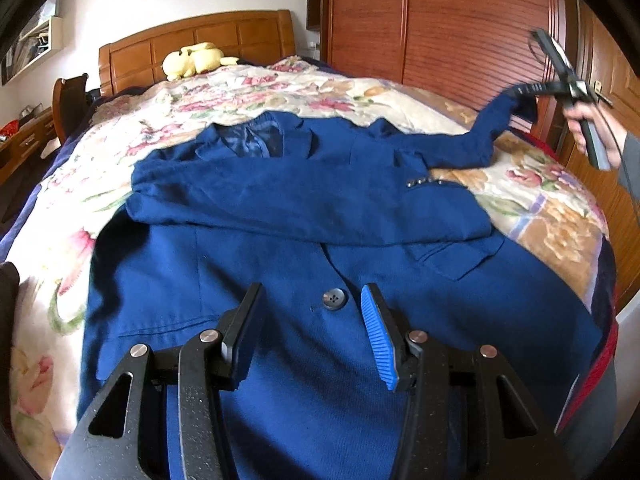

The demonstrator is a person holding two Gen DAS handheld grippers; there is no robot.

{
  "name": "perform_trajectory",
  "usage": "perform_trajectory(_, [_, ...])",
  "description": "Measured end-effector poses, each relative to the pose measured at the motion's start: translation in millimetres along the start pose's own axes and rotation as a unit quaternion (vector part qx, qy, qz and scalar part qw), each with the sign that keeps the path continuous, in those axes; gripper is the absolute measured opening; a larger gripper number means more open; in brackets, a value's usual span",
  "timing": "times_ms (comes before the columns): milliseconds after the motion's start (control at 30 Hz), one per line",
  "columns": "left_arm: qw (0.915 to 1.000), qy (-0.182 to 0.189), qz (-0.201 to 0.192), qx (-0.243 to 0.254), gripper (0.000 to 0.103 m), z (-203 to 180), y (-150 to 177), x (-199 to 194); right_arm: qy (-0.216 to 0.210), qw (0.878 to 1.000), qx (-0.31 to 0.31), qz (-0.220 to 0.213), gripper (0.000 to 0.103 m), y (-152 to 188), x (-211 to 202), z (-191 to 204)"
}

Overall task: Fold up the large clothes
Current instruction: 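Grasp the sleeve cuff with the right tool, lift and fold it across the body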

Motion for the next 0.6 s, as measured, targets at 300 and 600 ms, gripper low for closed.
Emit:
perform_trajectory(300, [0.9994,-0.001,-0.031,-0.017,0.05,17,0,-24,-0.115,0.983,-0.118,-0.084,0.015,-21,-101,159])
perform_trajectory(600, [0.9985,-0.004,-0.043,-0.032,0.05,31,3,-35,-0.21,0.958,-0.16,-0.115,0.015,3,-149,239])
Point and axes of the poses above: each gripper's, at about its wrist camera, not at the fingertips, and x roughly the way its jaws point, z to its left, y to its underside, the point moved 3 cm from there along x, roughly the way its jaws point, and after that the axes turned 12 degrees about z, right-handed, at the moved point
